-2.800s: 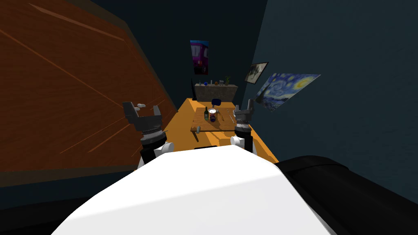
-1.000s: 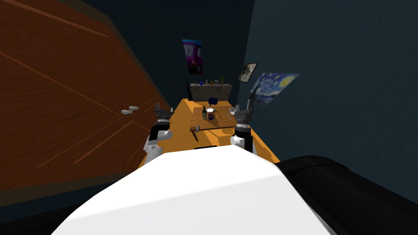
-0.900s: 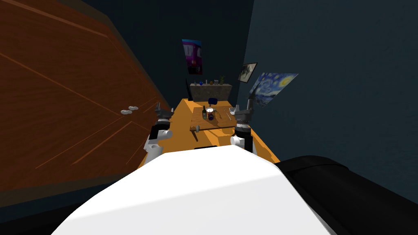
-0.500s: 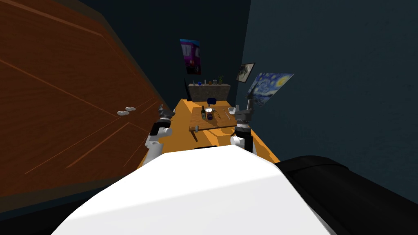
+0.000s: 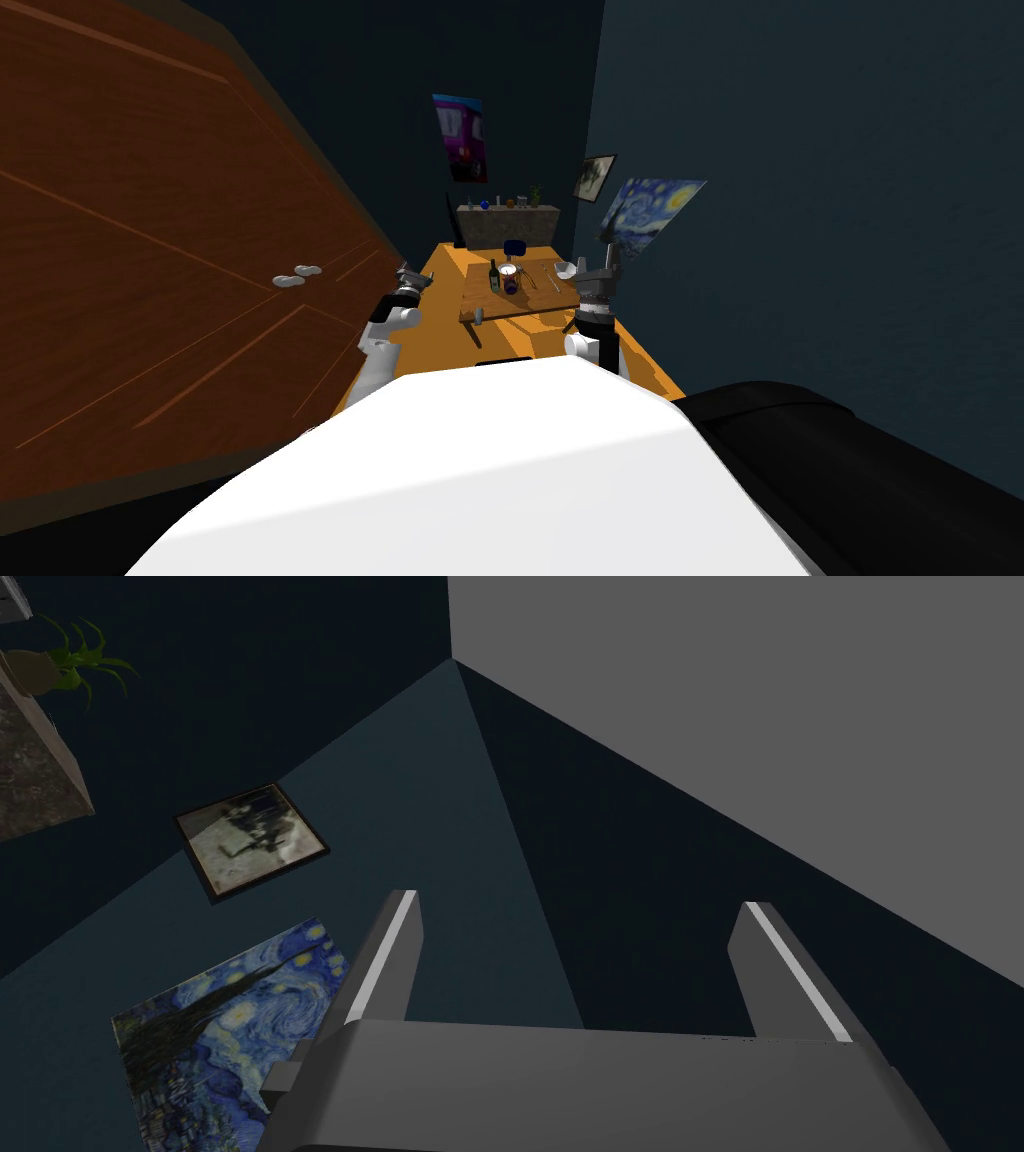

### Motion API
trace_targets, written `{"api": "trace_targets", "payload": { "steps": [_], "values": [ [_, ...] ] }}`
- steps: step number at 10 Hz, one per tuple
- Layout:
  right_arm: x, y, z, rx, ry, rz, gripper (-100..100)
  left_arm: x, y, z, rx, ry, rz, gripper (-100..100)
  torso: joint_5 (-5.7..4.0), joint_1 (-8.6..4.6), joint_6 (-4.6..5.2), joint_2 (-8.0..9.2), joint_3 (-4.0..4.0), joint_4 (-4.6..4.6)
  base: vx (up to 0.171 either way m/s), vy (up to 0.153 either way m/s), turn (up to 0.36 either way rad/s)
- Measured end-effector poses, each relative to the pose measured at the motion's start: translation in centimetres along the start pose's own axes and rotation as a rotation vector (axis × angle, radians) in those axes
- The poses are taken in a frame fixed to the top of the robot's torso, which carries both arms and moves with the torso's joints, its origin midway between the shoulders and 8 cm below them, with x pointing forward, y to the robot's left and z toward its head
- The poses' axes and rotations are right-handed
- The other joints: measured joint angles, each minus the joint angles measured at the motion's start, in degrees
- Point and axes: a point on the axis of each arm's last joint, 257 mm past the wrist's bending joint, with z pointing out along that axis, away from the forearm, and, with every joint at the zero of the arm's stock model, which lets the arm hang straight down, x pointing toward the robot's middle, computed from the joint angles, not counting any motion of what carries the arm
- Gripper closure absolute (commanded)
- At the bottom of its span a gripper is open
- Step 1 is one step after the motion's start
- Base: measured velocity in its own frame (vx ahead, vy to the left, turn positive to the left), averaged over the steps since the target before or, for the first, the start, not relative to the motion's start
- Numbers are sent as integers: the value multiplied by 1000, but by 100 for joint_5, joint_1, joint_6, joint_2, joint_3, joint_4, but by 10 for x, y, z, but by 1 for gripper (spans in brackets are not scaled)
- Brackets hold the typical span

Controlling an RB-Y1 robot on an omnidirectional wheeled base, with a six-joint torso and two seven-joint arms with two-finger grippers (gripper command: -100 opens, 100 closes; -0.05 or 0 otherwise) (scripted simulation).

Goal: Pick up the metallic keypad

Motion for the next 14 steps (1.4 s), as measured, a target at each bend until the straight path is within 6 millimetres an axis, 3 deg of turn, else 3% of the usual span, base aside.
{"api": "trace_targets", "payload": {
  "steps": [6, 14],
  "values": [
    [0, 0, 0, 0, 0, 0, 0, -53, 32, 17, -118, -161, -150, -100, 0, -2, -3, -2, -1, -1, 5, -24, -34],
    [0, 0, 0, 0, 0, 0, 0, -123, 80, 11, -269, -412, -329, -100, 0, 1, -4, -1, -1, -1, 14, -35, -43]
  ]
}}
